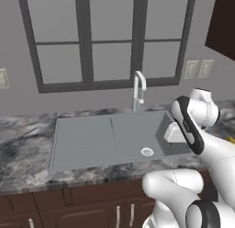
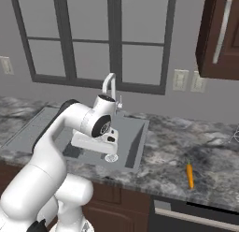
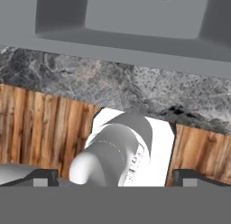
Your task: Place the two vegetables and bowl onto the tray for setting up a vegetable dip station.
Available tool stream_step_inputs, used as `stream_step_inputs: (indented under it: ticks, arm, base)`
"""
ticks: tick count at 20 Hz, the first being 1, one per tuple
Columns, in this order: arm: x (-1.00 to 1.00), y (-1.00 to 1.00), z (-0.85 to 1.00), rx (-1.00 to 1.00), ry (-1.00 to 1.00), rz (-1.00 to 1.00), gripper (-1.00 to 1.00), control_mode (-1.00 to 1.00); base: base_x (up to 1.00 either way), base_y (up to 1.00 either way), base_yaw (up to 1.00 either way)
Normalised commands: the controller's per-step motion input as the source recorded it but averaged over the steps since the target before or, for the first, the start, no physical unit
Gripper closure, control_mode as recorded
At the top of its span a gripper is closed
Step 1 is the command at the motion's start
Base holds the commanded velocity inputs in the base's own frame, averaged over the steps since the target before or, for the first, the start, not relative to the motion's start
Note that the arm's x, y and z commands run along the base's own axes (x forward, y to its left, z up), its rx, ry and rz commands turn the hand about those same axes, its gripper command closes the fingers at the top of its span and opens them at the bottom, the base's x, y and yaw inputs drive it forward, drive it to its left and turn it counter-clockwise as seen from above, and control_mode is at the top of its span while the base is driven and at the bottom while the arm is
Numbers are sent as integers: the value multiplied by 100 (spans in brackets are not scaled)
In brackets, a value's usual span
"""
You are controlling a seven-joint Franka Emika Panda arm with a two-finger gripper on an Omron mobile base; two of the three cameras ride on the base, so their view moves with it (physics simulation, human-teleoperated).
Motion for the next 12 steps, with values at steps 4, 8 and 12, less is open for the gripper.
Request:
stream_step_inputs:
  ticks: [4,8,12]
  arm:
    - [0,0,0,0,0,0,-100,100]
    - [0,0,0,0,0,0,-100,100]
    - [0,0,0,0,0,0,-100,100]
  base:
    - [8,-52,0]
    - [9,-54,0]
    - [10,-54,0]
